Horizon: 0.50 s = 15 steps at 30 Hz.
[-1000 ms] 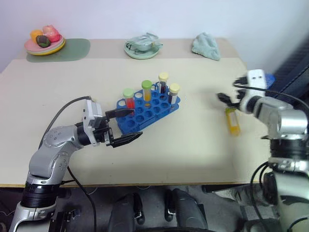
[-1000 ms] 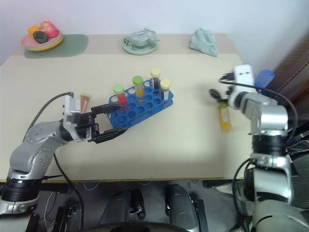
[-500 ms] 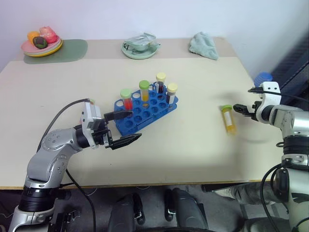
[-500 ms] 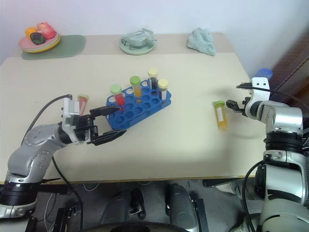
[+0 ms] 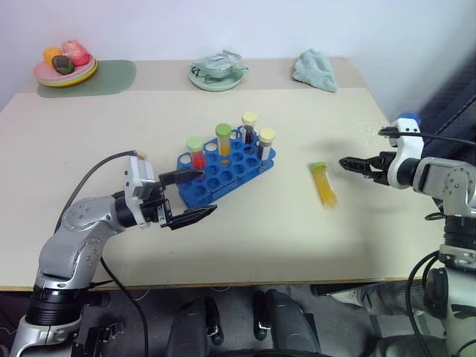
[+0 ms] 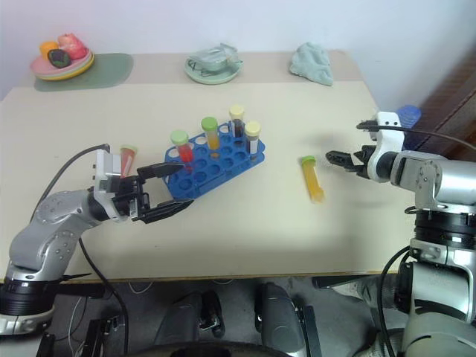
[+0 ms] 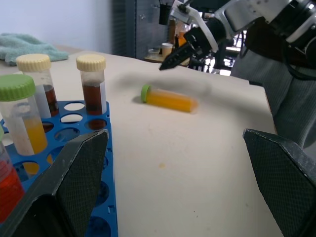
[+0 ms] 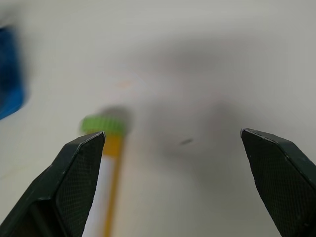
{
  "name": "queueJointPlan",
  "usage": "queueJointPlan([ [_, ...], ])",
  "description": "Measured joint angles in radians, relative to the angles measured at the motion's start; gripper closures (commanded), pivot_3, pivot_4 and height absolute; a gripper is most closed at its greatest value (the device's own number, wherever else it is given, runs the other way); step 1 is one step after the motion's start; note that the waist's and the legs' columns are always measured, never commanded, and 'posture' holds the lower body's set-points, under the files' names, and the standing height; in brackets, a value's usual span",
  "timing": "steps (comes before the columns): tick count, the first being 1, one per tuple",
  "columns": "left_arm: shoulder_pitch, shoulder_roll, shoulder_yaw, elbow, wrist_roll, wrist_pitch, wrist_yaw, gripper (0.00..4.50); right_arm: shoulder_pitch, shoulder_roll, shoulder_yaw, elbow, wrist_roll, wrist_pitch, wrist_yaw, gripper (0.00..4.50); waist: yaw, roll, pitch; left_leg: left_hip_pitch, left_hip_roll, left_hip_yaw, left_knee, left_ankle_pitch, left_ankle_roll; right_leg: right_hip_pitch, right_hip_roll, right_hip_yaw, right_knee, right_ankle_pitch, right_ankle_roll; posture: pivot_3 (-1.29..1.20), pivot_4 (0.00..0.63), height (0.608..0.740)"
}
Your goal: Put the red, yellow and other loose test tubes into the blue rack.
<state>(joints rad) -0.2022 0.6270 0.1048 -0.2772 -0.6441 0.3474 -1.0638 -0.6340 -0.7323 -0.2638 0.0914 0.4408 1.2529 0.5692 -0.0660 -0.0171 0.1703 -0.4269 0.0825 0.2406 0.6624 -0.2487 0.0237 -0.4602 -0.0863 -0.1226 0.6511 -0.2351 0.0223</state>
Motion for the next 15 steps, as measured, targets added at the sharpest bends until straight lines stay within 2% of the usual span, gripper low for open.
queueJointPlan([
  [6,-0.002,0.000,0.000,0.000,0.000,0.001,0.001,0.00,0.045,0.031,0.037,-0.155,0.063,0.058,0.012,0.02,0.002,0.000,0.000,0.000,0.000,0.000,0.000,0.000,0.000,0.000,0.000,0.000,0.000,0.000,-0.001,0.00,0.150,0.740],
  [15,-0.002,0.000,0.000,0.000,0.000,0.001,0.001,0.00,0.067,0.135,0.150,-0.171,0.052,0.041,-0.050,0.02,0.003,0.000,0.000,0.000,0.000,0.000,0.000,0.000,0.000,0.000,0.000,0.000,0.000,0.000,0.000,0.00,0.150,0.740],
])
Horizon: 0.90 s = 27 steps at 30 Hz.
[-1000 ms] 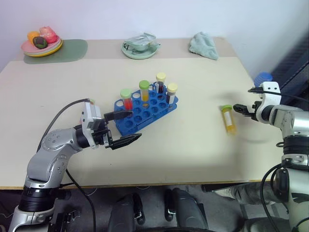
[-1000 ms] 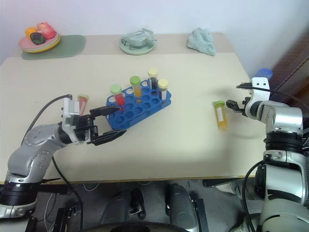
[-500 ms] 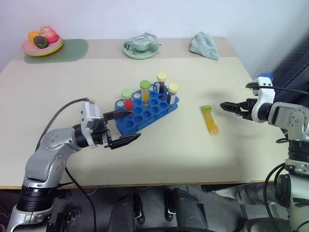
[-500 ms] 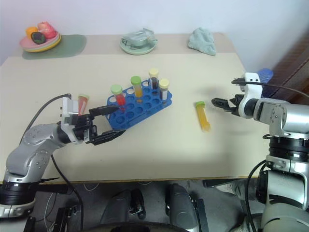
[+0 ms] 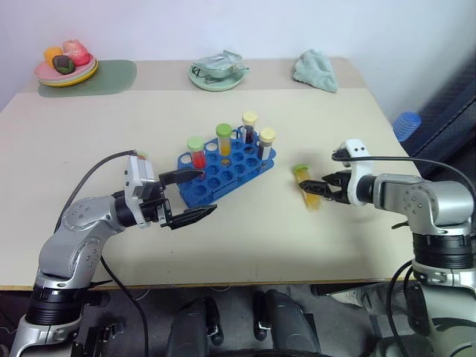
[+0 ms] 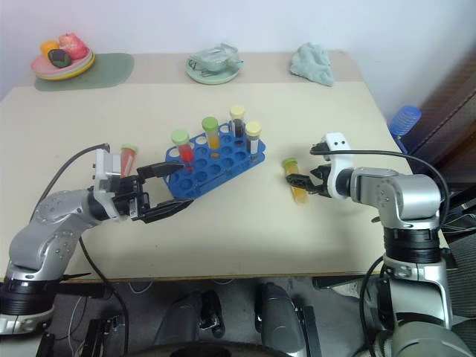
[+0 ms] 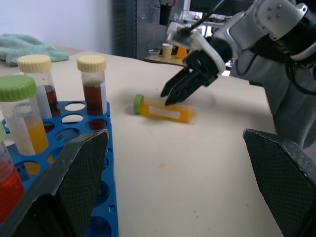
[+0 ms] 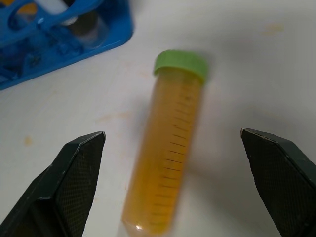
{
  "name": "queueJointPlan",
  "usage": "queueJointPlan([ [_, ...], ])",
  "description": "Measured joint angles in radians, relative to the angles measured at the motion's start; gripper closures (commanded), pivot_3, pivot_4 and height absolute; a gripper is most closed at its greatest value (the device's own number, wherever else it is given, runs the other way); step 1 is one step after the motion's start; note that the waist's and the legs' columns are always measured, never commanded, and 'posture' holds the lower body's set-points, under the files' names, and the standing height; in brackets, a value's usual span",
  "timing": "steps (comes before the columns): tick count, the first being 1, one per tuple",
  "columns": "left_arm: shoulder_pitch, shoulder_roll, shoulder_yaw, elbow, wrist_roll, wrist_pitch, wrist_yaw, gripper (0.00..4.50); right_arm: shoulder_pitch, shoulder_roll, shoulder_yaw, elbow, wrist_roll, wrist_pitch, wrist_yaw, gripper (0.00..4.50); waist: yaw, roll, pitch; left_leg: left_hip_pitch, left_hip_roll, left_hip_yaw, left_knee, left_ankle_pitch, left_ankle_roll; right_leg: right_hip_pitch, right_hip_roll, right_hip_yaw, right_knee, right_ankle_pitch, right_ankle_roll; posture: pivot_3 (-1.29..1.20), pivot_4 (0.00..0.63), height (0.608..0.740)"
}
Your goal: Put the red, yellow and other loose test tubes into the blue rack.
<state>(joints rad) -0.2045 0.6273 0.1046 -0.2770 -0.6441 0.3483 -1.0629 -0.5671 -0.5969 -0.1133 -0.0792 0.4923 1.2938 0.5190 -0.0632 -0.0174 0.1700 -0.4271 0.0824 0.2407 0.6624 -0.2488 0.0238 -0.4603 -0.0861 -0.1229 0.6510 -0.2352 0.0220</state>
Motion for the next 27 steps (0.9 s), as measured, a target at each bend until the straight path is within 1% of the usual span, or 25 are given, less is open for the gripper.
queueJointPlan([
  [5,0.000,0.000,0.000,0.000,0.000,0.000,0.002,0.00,-0.040,0.028,0.024,0.004,-0.003,-0.006,-0.020,0.02,0.000,0.000,0.000,0.000,0.000,0.000,0.000,0.000,0.000,0.000,0.000,0.000,0.000,0.000,0.000,0.00,0.150,0.740],
  [10,0.004,0.000,0.000,0.000,0.000,0.000,0.004,0.00,-0.050,0.027,0.071,0.008,-0.025,-0.013,-0.029,0.02,0.001,0.000,0.000,0.000,0.000,0.000,0.000,0.000,0.000,0.000,0.000,0.000,0.000,0.000,0.000,0.00,0.150,0.740],
  [16,0.005,0.000,0.000,-0.001,0.000,0.000,0.013,0.00,-0.081,-0.015,0.140,0.031,-0.056,-0.013,-0.018,0.02,0.001,0.000,0.000,0.000,0.000,0.000,0.000,0.000,0.000,0.000,0.000,0.000,0.000,0.000,0.000,0.00,0.150,0.740],
  [21,0.006,-0.001,0.000,-0.004,0.000,0.000,0.022,0.00,-0.093,-0.013,0.169,0.067,-0.079,-0.016,-0.015,0.02,0.001,0.000,0.000,0.000,0.000,0.000,0.000,0.000,0.000,0.000,0.000,0.000,0.000,0.000,0.000,0.00,0.150,0.740],
  [24,0.010,-0.001,0.000,-0.008,0.000,0.000,0.023,0.00,-0.105,-0.012,0.186,0.075,-0.089,-0.020,-0.014,0.82,0.000,0.000,0.000,0.000,0.000,0.000,0.000,0.000,0.000,0.000,0.000,0.000,0.000,0.000,0.000,0.00,0.150,0.740],
  [27,0.015,-0.001,0.000,-0.014,0.000,0.000,0.024,0.00,-0.109,-0.010,0.203,0.082,-0.099,-0.033,-0.010,0.82,0.000,0.000,0.000,0.000,0.000,0.000,0.000,0.000,0.000,0.000,0.000,0.000,0.000,0.000,0.000,0.00,0.150,0.740],
])
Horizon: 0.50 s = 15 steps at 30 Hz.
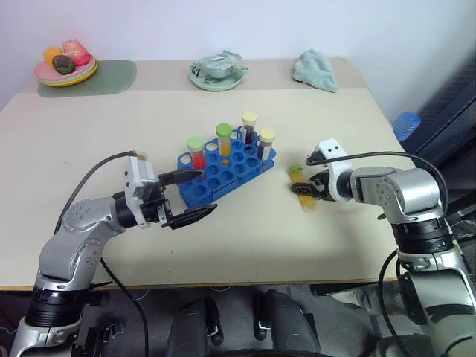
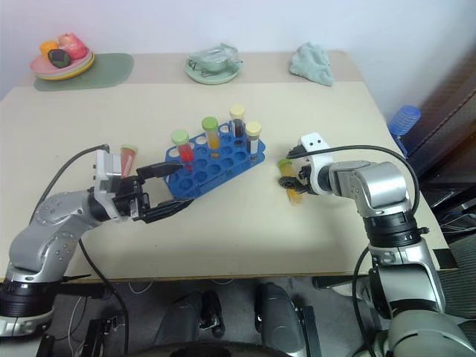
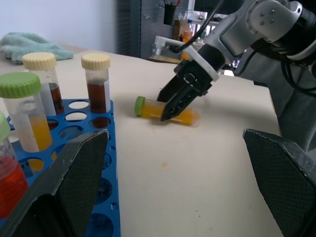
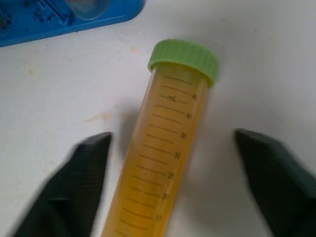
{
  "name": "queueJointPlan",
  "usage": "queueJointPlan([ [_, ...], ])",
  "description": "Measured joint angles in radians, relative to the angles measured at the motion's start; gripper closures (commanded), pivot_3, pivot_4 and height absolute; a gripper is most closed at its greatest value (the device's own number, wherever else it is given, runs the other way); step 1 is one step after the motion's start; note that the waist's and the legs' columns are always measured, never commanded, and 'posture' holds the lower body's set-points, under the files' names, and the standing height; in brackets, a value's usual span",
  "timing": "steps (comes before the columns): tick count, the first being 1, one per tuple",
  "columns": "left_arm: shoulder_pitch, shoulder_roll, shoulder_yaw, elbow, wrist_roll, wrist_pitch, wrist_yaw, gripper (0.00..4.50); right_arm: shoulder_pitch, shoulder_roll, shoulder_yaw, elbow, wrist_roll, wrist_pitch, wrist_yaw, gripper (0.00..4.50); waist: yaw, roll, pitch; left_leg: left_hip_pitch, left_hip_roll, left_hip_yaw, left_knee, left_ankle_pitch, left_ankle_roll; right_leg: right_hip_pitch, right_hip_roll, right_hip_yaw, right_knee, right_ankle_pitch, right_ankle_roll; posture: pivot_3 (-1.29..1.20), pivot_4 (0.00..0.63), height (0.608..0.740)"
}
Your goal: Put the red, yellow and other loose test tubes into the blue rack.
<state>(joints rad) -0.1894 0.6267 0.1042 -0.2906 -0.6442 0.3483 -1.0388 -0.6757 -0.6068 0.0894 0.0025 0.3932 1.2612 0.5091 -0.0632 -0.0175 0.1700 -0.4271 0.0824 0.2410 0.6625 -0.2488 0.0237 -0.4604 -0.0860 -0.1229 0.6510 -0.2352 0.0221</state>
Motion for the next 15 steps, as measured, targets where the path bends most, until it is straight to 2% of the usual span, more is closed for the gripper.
queueJointPlan([
  [4,0.006,0.000,0.000,-0.009,0.000,0.000,0.007,0.00,-0.002,0.000,0.016,0.004,-0.015,-0.018,0.010,0.82,-0.003,0.000,0.000,0.000,0.000,0.000,0.000,0.000,0.000,0.000,0.000,0.000,0.000,0.000,0.000,0.00,0.150,0.740],
  [7,0.014,0.000,0.000,-0.018,0.000,0.000,0.015,0.00,-0.002,0.000,0.028,0.008,-0.031,-0.039,0.019,1.67,-0.006,0.000,0.000,0.000,0.000,0.000,0.000,0.000,0.000,0.000,0.000,0.000,0.000,0.000,0.000,0.00,0.150,0.740],
  [11,0.020,0.000,0.000,-0.020,0.000,0.000,0.017,0.00,-0.002,0.000,0.044,0.014,-0.044,-0.062,0.029,3.60,-0.005,0.000,0.000,0.000,0.000,0.000,0.000,0.000,0.000,0.000,0.000,0.000,0.000,0.000,0.000,0.00,0.150,0.740],
  [15,0.020,0.000,0.001,-0.020,0.000,0.000,0.018,0.00,-0.003,-0.001,0.059,0.013,-0.062,-0.081,0.042,3.60,-0.006,0.000,0.000,0.000,0.000,0.000,0.000,0.000,0.000,0.000,0.000,0.000,0.000,0.000,0.000,0.00,0.150,0.740],
])
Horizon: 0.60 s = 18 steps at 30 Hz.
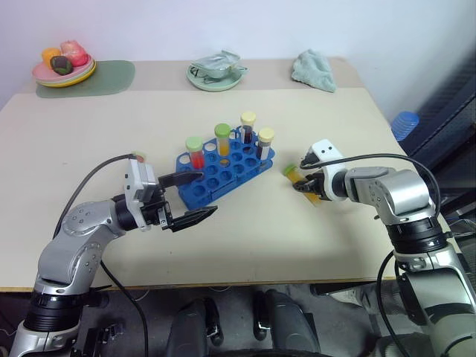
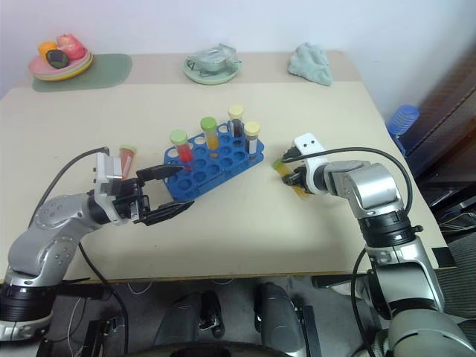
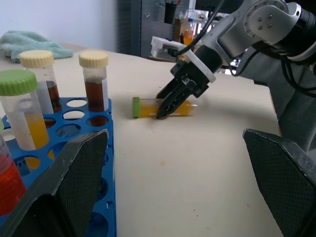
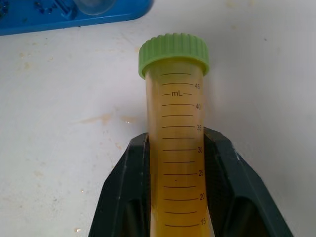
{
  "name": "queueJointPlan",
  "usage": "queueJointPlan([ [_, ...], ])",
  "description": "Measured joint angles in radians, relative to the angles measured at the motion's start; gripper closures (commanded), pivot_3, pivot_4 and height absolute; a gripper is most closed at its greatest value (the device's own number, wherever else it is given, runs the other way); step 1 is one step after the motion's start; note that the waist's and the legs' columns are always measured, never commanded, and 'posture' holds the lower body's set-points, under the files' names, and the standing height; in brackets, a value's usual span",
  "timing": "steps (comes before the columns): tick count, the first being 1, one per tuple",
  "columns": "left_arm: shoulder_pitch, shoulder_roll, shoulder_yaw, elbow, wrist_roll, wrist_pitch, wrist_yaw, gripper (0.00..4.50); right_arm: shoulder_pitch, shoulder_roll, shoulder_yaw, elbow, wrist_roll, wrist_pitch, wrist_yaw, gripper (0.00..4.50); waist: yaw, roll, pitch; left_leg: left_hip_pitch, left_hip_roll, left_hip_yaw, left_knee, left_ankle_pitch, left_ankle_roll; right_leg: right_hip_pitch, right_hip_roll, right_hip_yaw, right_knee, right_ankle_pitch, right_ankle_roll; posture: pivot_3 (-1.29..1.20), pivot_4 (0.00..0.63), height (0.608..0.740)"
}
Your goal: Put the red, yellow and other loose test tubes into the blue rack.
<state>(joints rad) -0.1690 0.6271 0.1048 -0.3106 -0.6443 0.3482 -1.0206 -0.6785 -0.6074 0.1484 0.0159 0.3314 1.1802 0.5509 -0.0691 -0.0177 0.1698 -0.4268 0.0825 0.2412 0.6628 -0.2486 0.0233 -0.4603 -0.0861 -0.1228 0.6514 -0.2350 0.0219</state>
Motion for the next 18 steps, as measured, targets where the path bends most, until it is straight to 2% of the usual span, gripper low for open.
queueJointPlan([
  [8,-0.001,0.000,0.000,-0.001,0.001,-0.001,0.003,0.00,0.041,-0.007,0.012,-0.052,-0.019,-0.075,0.038,3.60,0.002,0.000,0.000,0.000,0.000,0.000,0.000,0.000,0.000,0.000,0.000,0.000,0.000,0.000,0.000,0.00,0.150,0.740],
  [15,0.020,0.002,0.014,-0.010,0.000,-0.002,0.015,0.00,0.187,-0.007,-0.141,-0.221,0.152,-0.263,0.253,3.60,0.023,0.000,0.000,0.000,0.000,0.000,0.000,0.000,0.000,0.000,0.000,0.000,0.000,0.000,0.001,0.00,0.150,0.740],
  [18,0.031,0.002,0.024,-0.016,0.000,-0.002,0.024,0.00,0.207,0.046,-0.219,-0.246,0.239,-0.362,0.328,3.60,0.024,0.000,0.000,0.000,0.000,0.000,0.000,0.000,0.000,0.000,0.001,0.000,-0.001,0.000,0.001,0.00,0.150,0.740],
])
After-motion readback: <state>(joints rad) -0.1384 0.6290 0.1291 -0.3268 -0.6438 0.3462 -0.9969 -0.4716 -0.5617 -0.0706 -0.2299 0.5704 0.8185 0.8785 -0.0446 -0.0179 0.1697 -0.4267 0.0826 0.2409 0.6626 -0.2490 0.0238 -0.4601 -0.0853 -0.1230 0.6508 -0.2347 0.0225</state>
